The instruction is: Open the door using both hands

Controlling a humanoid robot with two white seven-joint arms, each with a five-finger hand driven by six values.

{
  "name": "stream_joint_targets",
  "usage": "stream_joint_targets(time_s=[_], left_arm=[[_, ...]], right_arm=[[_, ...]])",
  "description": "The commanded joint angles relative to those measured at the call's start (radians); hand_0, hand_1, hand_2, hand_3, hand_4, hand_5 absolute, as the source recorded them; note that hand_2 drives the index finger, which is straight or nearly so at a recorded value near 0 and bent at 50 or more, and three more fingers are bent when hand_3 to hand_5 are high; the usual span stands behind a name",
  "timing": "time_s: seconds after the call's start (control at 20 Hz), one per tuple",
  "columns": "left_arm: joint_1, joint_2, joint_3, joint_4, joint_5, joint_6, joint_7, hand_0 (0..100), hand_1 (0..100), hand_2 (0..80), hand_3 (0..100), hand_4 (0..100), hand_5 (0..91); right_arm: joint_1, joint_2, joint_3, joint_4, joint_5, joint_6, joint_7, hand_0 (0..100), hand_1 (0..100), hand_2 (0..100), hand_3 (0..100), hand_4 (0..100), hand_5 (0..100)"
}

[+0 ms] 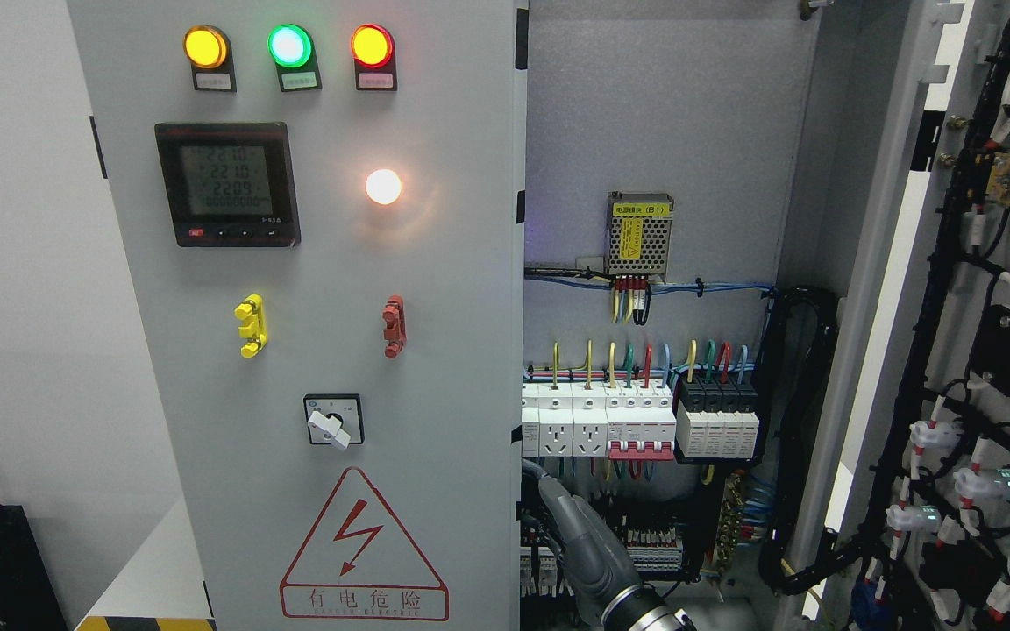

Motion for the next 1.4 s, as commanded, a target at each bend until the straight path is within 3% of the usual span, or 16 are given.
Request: stream_joint_targets(time_s=[0.0,0.6,0.75,1.25,1.35], left_arm=[[0.001,0.0,0.0,0.0,0.0,0.0,0.0,0,0,0.0,0,0,0.0],[0.001,0.0,0.0,0.0,0.0,-0.002,0.0,0,0,0.0,0,0,0.0],[-0.001,0.0,0.0,0.0,0.0,0.0,0.0,0,0,0.0,0,0,0.0],[0.001,0.0,0.0,0.0,0.0,-0.002,0.0,0,0,0.0,0,0,0.0],[-0.001,0.0,0.0,0.0,0.0,0.0,0.0,0,0,0.0,0,0,0.0]], right_arm=[[-0.005,-0.015,0.011,0.013,-0.002,0.0,0.026,39,0,0,0,0,0],[-0.016,-0.025,0.004,0.033,-0.032,0.0,0.053,39,0,0,0,0,0],[-0.019,-0.025,0.003,0.033,-0.032,0.0,0.09,39,0,0,0,0,0],[-0.026,-0.025,0.001,0.035,-0.081,-0.002,0.098,39,0,0,0,0,0],[-0.025,-0.025,0.001,0.035,-0.081,-0.002,0.128,39,0,0,0,0,0]])
